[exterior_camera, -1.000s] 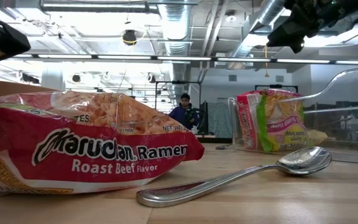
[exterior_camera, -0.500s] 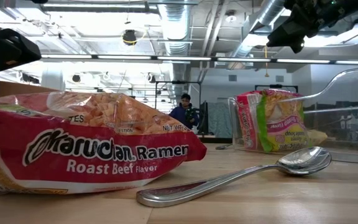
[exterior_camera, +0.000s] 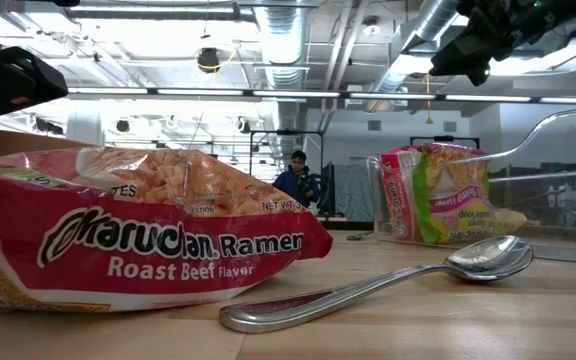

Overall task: Pick & Place Food Item
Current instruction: Put the red noodle pack into the transparent bin

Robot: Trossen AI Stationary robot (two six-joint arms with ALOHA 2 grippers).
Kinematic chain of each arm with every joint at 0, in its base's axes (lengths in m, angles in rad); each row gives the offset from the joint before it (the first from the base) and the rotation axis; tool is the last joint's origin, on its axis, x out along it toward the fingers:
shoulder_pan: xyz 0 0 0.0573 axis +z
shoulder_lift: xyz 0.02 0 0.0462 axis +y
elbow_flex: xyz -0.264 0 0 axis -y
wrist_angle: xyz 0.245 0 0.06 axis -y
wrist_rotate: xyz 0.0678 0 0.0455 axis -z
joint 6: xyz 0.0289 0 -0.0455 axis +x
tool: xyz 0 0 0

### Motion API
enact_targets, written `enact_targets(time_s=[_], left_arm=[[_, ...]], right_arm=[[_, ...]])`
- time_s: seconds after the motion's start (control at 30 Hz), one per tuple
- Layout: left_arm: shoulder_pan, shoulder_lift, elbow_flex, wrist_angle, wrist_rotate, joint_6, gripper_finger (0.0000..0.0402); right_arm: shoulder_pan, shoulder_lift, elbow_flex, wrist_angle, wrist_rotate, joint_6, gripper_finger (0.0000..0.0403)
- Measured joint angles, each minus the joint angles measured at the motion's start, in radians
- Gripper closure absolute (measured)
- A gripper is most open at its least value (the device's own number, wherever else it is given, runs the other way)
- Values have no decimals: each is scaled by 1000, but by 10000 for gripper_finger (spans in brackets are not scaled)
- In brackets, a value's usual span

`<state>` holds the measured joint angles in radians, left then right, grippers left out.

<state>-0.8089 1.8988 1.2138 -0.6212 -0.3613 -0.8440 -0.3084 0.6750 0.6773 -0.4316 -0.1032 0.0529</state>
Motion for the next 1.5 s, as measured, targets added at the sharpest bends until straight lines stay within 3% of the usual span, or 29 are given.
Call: enact_targets(time_s=[0.7,1.27,1.5], left_arm=[[18,41,-1,17,4,1,264],[18,41,-1,17,3,1,391],[18,41,-1,18,3,1,398]], right_arm=[[0,0,0,-2,0,0,295],[0,0,0,-2,0,1,295],[0,0,0,-2,0,30,295]])
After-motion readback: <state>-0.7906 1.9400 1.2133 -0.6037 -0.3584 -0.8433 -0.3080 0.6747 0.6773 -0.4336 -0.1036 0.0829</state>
